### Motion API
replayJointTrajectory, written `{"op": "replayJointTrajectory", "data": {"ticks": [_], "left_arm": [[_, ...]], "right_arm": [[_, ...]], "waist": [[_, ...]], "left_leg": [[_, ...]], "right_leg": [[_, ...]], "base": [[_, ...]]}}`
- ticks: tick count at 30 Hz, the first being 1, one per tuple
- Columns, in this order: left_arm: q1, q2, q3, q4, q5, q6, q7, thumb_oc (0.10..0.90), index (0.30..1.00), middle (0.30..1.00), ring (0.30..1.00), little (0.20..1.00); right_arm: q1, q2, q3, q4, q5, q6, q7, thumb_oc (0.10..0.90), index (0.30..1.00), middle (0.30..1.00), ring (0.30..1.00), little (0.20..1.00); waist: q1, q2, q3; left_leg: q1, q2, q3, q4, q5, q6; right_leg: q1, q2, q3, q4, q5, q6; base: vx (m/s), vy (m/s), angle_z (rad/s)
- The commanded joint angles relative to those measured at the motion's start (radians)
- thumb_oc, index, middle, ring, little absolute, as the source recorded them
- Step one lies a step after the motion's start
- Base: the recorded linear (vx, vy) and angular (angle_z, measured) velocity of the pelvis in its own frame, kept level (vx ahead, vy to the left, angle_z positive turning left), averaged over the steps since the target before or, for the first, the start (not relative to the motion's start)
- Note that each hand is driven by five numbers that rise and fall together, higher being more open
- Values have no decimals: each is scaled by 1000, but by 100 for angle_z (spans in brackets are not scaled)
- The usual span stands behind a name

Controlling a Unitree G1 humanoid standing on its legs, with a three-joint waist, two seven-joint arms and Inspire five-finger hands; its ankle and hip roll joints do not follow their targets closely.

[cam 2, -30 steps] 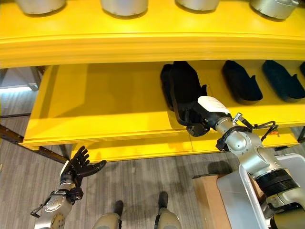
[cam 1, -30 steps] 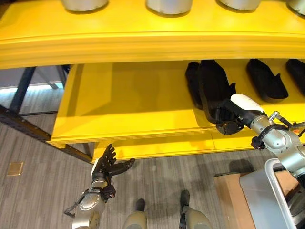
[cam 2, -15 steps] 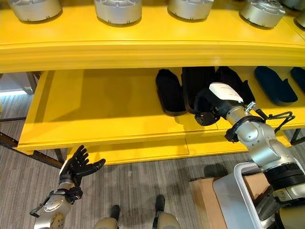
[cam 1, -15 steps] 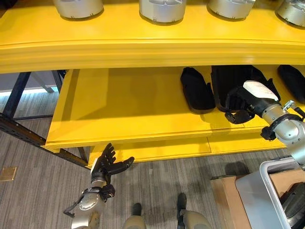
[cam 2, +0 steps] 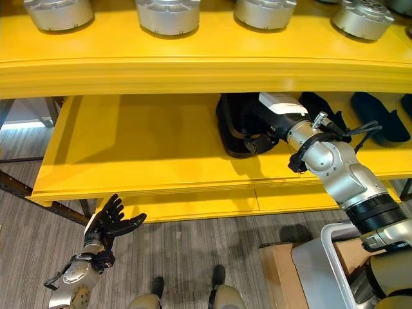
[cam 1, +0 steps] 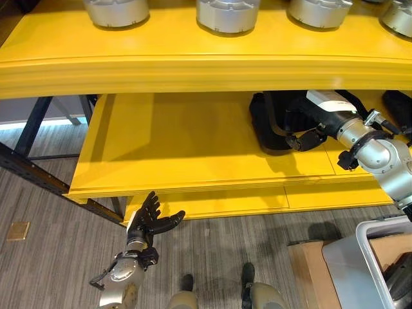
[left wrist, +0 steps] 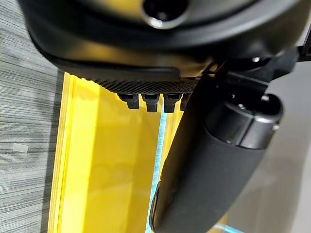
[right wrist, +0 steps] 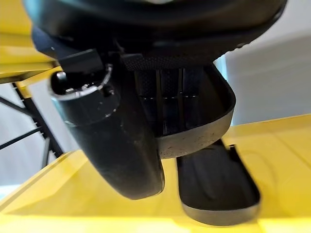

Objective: Move parts from the plastic box to the shelf.

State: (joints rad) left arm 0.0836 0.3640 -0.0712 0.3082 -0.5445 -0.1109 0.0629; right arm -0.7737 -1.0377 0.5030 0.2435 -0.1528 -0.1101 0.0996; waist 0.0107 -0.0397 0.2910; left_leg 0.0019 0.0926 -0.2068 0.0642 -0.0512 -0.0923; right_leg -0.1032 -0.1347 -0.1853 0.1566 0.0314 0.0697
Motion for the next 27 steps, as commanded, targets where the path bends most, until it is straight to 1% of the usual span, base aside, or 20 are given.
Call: {"op": "replayJointTrajectory", "data": {"ticks": [1, 2, 3, 4, 5, 6, 7, 8, 9, 10, 11, 12, 13, 14, 15, 18, 19, 20, 26, 27], "left_arm": [[27, 52, 19, -76, -22, -90, 4, 900, 1000, 1000, 1000, 1000], [28, 52, 20, -77, -23, -90, 4, 900, 1000, 1000, 1000, 1000], [33, 52, 13, -78, -33, -85, -5, 900, 1000, 1000, 1000, 1000], [36, 50, 14, -83, -31, -82, -6, 900, 1000, 1000, 1000, 1000], [36, 50, 12, -81, -33, -79, -8, 900, 1000, 1000, 1000, 1000], [33, 53, 12, -74, -29, -76, -7, 900, 1000, 1000, 1000, 1000], [32, 53, 11, -73, -29, -77, -7, 900, 1000, 1000, 1000, 1000], [34, 54, 13, -72, -26, -76, -5, 900, 1000, 1000, 1000, 1000], [32, 56, 14, -67, -22, -76, -1, 900, 1000, 1000, 1000, 1000], [27, 56, 11, -58, -18, -79, 4, 900, 1000, 1000, 1000, 1000], [19, 55, 7, -56, -17, -78, 6, 900, 1000, 1000, 1000, 1000], [17, 54, 8, -62, -25, -81, 6, 900, 1000, 1000, 1000, 1000], [18, 55, 7, -62, -26, -81, 6, 900, 1000, 1000, 1000, 1000], [19, 55, 8, -67, -23, -82, 11, 900, 1000, 1000, 1000, 1000], [8, 54, 3, -65, -22, -80, 11, 900, 1000, 1000, 1000, 1000], [-5, 61, -12, -66, -10, -83, 8, 900, 1000, 1000, 1000, 1000], [-5, 62, -12, -66, -10, -83, 8, 900, 1000, 1000, 1000, 1000], [-18, 69, -18, -61, -7, -82, 12, 900, 1000, 1000, 1000, 1000], [-32, 79, -24, -63, 2, -83, 11, 900, 1000, 1000, 1000, 1000], [-38, 82, -23, -62, 3, -82, 13, 900, 1000, 1000, 1000, 1000]], "right_arm": [[-217, -17, 25, 13, 47, -34, -84, 400, 300, 300, 300, 300], [-218, -17, 26, 13, 47, -34, -84, 400, 300, 300, 300, 300], [-256, -19, 42, 20, 57, -31, -89, 400, 300, 300, 300, 300], [-271, -15, 51, 29, 60, -30, -97, 400, 300, 300, 300, 300], [-273, -22, 53, 38, 59, -29, -102, 400, 300, 300, 300, 300], [-271, -30, 57, 50, 59, -26, -105, 400, 300, 300, 300, 300], [-272, -30, 58, 51, 59, -26, -105, 400, 300, 300, 300, 300], [-264, -33, 54, 53, 61, -22, -108, 400, 300, 300, 300, 300], [-262, -33, 50, 50, 60, -22, -112, 400, 300, 300, 300, 300], [-250, -34, 42, 48, 58, -19, -115, 400, 300, 300, 300, 300], [-226, -41, 24, 42, 57, -16, -118, 400, 300, 300, 300, 300], [-182, -38, -11, 20, 27, -11, -116, 400, 300, 300, 300, 300], [-179, -38, -14, 19, 26, -10, -116, 400, 300, 300, 300, 300], [-180, -29, -13, 23, 12, -4, -119, 400, 300, 300, 300, 300], [-151, -29, -45, 19, 17, -5, -121, 400, 300, 300, 300, 300], [-123, -4, -74, 17, 23, -1, -131, 400, 300, 300, 300, 300], [-122, -4, -75, 17, 23, -1, -131, 400, 300, 300, 300, 300], [-119, 8, -82, 16, 29, 1, -134, 400, 300, 300, 300, 300], [-116, 16, -89, 27, 21, 7, -132, 400, 300, 300, 300, 300], [-120, 20, -89, 36, 24, 10, -134, 400, 300, 300, 300, 300]], "waist": [[44, -59, -124], [40, -56, -125], [80, -66, -82], [81, -65, -66], [75, -65, -63], [71, -63, -69], [73, -64, -69], [73, -61, -73], [71, -53, -75], [67, -40, -79], [62, -28, -81], [59, -3, -94], [62, -4, -94], [72, 3, -100], [69, 0, -104], [69, -10, -109], [69, -10, -109], [71, -17, -112], [67, -32, -123], [66, -40, -126]], "left_leg": [[-30, 73, 80, 201, -70, -16], [-41, 73, 74, 217, -77, -17], [-128, 30, 27, 377, 9, -17], [-165, 9, 9, 417, 10, -10], [-187, 52, 45, 382, 33, -6], [-189, 98, 57, 308, 51, -12], [-182, 100, 60, 297, 55, -14], [-172, 129, 64, 206, 67, -17], [-179, 160, 66, 141, 102, -22], [-187, 203, 92, 52, 177, -36], [-199, 230, 131, 7, 219, -47], [-154, 252, 165, -58, 205, -58], [-150, 253, 168, -61, 206, -58], [-140, 236, 143, -64, 193, -54], [-156, 214, 164, 1, 158, -54], [-159, 189, 171, 37, 116, -47], [-159, 188, 171, 38, 116, -47], [-172, 169, 171, 71, 84, -43], [-187, 148, 194, 122, 36, -37], [-195, 147, 198, 139, 23, -38]], "right_leg": [[-13, -7, 86, 63, -85, 14], [-13, -6, 82, 62, -85, 14], [11, -1, 67, 47, -83, -12], [13, -3, 51, 46, -89, -16], [9, -8, 33, 57, -99, -15], [4, -12, 29, 69, -114, -9], [3, -12, 31, 71, -116, -10], [4, -12, 35, 80, -124, -8], [4, -10, 37, 92, -128, -3], [1, -10, 35, 110, -141, 0], [3, -17, 29, 135, -154, 4], [-4, -19, 34, 177, -175, 21], [-4, -19, 36, 178, -176, 21], [-4, -28, 46, 174, -172, 29], [22, -61, 40, 159, -168, 37], [56, -90, 53, 115, -145, 53], [56, -90, 53, 115, -145, 54], [66, -109, 64, 76, -127, 67], [87, -138, 69, 16, -93, 89], [90, -142, 68, 5, -86, 93]], "base": [[53, -228, 16], [-72, -206, 24], [-130, -163, 22], [-129, -184, 20], [-12, -39, 9], [37, -12, 21], [96, 27, 30], [88, 43, 65], [116, 93, 55], [111, 131, 59], [201, 244, 35], [168, 203, 38], [164, 221, 7], [131, 188, -41], [181, 233, -77], [128, 147, -30], [84, 134, 9], [66, 114, 7], [53, 95, 3], [43, 46, -3]]}}
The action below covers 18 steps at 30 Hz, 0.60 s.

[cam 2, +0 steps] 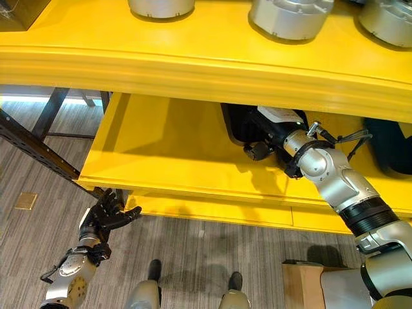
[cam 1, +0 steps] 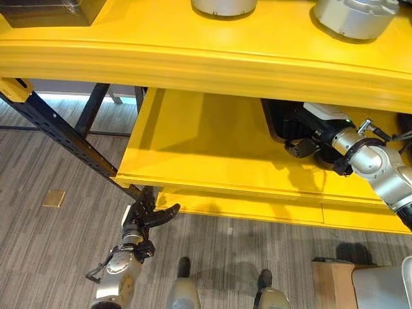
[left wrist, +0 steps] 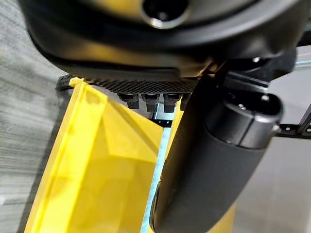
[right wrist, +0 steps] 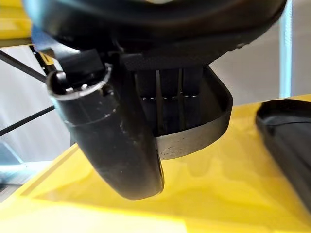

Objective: Move parts from the plastic box to the shelf.

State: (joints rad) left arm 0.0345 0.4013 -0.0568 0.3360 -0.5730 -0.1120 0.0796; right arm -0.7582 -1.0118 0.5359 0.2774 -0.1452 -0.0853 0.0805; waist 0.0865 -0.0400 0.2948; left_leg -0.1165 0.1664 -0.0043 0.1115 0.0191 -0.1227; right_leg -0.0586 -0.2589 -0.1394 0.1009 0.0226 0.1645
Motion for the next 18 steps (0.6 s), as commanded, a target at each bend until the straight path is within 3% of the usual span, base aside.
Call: {"op": "replayJointTrajectory", "data": {"ticks": [1, 10, 18], "left_arm": [[12, 45, -39, -89, 31, -81, -5, 900, 1000, 1000, 1000, 1000], [14, 49, -39, -79, 21, -82, -3, 900, 1000, 1000, 1000, 1000], [6, 57, -55, -82, 3, -87, -4, 900, 1000, 1000, 1000, 1000]], "right_arm": [[-134, -4, -122, 8, 17, -14, -115, 400, 300, 300, 300, 300], [-217, 43, -69, 89, 27, -4, -117, 400, 300, 300, 300, 300], [-315, 123, 7, 236, 44, 9, -122, 400, 300, 300, 300, 300]], "waist": [[-11, -43, -131], [-3, -69, -141], [10, -71, -133]], "left_leg": [[-77, 73, -3, 96, -50, -8], [-64, 78, 6, 117, -81, -3], [-78, 78, -8, 158, -101, -4]], "right_leg": [[48, -18, 23, 56, -77, -1], [68, -13, 33, 37, -71, 6], [63, -10, 28, 80, -92, 3]], "base": [[56, 62, -6], [39, 14, -12], [-1, -2, 1]]}}
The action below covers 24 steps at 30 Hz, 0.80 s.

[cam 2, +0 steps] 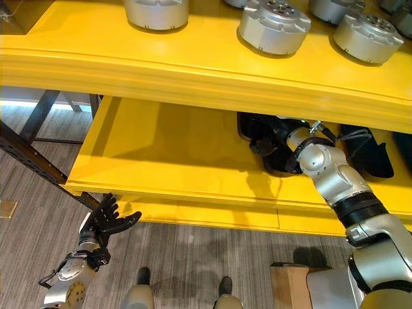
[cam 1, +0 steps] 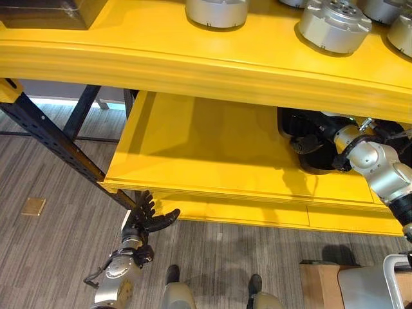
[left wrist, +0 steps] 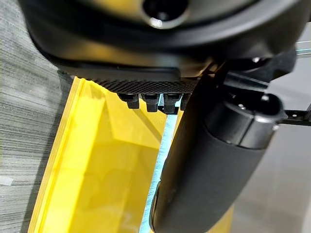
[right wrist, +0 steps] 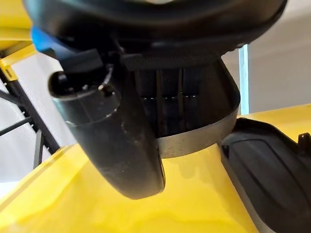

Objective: Move parts from the plastic box to the shelf.

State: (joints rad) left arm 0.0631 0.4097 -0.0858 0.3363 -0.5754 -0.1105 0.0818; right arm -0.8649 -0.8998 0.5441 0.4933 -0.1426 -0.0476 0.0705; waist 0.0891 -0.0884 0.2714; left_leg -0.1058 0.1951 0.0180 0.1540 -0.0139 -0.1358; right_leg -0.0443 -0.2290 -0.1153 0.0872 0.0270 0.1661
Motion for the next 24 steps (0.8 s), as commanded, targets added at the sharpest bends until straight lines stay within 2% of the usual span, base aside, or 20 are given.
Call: {"op": "replayJointTrajectory", "data": {"ticks": [1, 6, 8, 11, 19, 24], "left_arm": [[-27, 52, -28, -85, 4, -89, -6, 900, 1000, 1000, 1000, 1000], [-49, 59, -38, -87, -8, -96, -2, 900, 1000, 1000, 1000, 1000], [-72, 70, -52, -92, -15, -100, 0, 900, 1000, 1000, 1000, 1000], [-85, 79, -58, -88, -24, -101, -1, 900, 1000, 1000, 1000, 1000], [-109, 85, -64, -100, -42, -103, 10, 900, 1000, 1000, 1000, 1000], [-116, 85, -67, -103, -42, -101, 17, 900, 1000, 1000, 1000, 1000]], "right_arm": [[-226, 26, 13, 40, 43, -28, -112, 400, 300, 300, 300, 300], [-286, 80, 52, 109, 52, -25, -113, 400, 300, 300, 300, 300], [-328, 120, 67, 149, 67, -22, -117, 400, 300, 300, 300, 300], [-370, 128, 85, 165, 82, -23, -117, 400, 300, 300, 300, 300], [-476, 171, 134, 231, 118, -13, -120, 400, 300, 300, 300, 300], [-487, 185, 140, 277, 130, -12, -133, 400, 300, 300, 300, 300]], "waist": [[10, -23, -106], [20, -26, -92], [31, -28, -68], [38, -25, -46], [51, -14, -9], [58, -12, -1]], "left_leg": [[-92, 50, -34, 126, -72, 9], [-119, 54, -51, 179, -91, 9], [-152, 60, -69, 247, -118, 9], [-186, 62, -89, 315, -148, 10], [-279, 57, -130, 559, -277, 31], [-310, 50, -147, 629, -317, 41]], "right_leg": [[44, -40, 5, 106, -100, 1], [20, -36, 5, 168, -130, -5], [-16, -32, 5, 255, -169, -16], [-59, -30, 14, 335, -203, -29], [-171, -36, 47, 581, -324, -63], [-200, -37, 52, 641, -358, -71]], "base": [[0, 0, 0], [-27, -10, 6], [-89, -30, 1], [-81, -10, 7], [-31, 15, 0], [2, 5, -3]]}}
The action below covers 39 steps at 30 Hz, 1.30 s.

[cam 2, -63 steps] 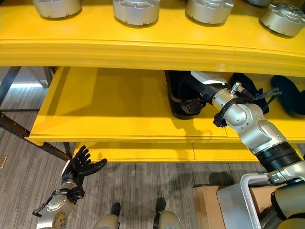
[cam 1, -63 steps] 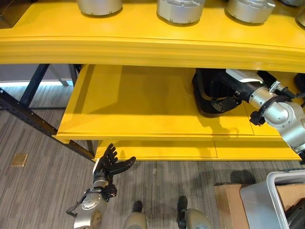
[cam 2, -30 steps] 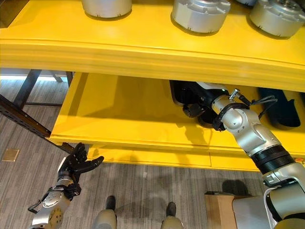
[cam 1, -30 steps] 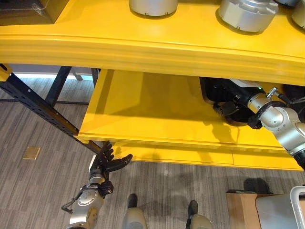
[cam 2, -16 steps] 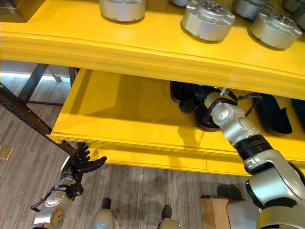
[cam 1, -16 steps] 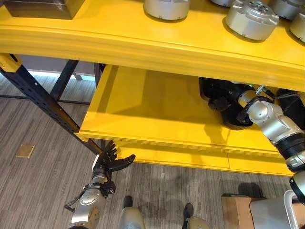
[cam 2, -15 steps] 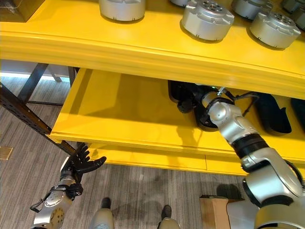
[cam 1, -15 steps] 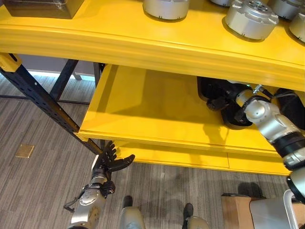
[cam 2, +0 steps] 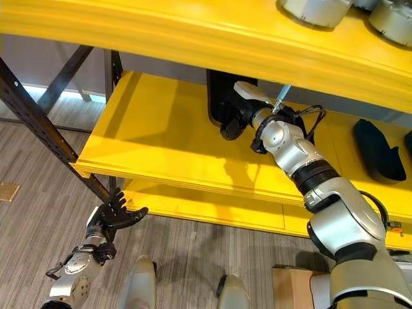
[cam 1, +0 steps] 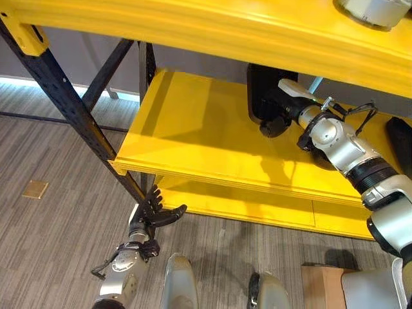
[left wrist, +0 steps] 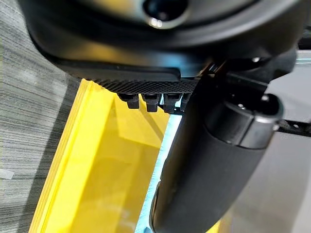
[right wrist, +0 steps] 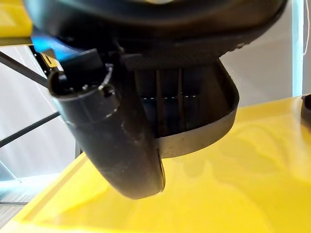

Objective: Move parts from the plastic box to the shelf.

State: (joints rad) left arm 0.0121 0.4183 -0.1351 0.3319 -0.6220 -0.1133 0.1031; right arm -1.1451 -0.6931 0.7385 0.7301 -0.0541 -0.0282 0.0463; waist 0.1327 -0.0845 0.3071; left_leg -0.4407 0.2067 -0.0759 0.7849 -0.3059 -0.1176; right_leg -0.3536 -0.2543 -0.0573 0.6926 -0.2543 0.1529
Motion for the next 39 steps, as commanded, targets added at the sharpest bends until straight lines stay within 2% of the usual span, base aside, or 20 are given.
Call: {"op": "replayJointTrajectory", "data": {"ticks": [1, 13, 24, 39], "left_arm": [[-67, 78, -24, -97, 8, -96, -5, 900, 1000, 1000, 1000, 1000], [-84, 74, -51, -94, 23, -89, 1, 900, 1000, 1000, 1000, 1000], [-85, 65, -60, -91, 19, -92, 6, 900, 1000, 1000, 1000, 1000], [-104, 54, -72, -90, 23, -93, 23, 900, 1000, 1000, 1000, 1000]], "right_arm": [[-211, -17, -52, 53, 47, -28, -110, 400, 300, 300, 300, 300], [-149, 47, -80, 176, 54, -8, -108, 400, 300, 300, 300, 300], [-132, 103, -79, 242, 41, -5, -106, 400, 300, 300, 300, 300], [-82, 191, -96, 313, 40, 0, -102, 400, 300, 300, 300, 300]], "waist": [[17, -15, -33], [41, -11, -24], [57, -11, -19], [53, 12, -5]], "left_leg": [[13, 34, -57, 24, -40, 26], [-41, 3, -84, 116, -92, 41], [-57, -4, -103, 113, -90, 43], [-77, -10, -112, 117, -84, 42]], "right_leg": [[97, -12, -7, 62, -89, -60], [70, -20, -28, 143, -137, -69], [64, -14, -40, 148, -141, -74], [37, -13, -44, 172, -153, -78]], "base": [[0, 0, 0], [8, 1, 5], [8, -5, 4], [0, 0, 0]]}}
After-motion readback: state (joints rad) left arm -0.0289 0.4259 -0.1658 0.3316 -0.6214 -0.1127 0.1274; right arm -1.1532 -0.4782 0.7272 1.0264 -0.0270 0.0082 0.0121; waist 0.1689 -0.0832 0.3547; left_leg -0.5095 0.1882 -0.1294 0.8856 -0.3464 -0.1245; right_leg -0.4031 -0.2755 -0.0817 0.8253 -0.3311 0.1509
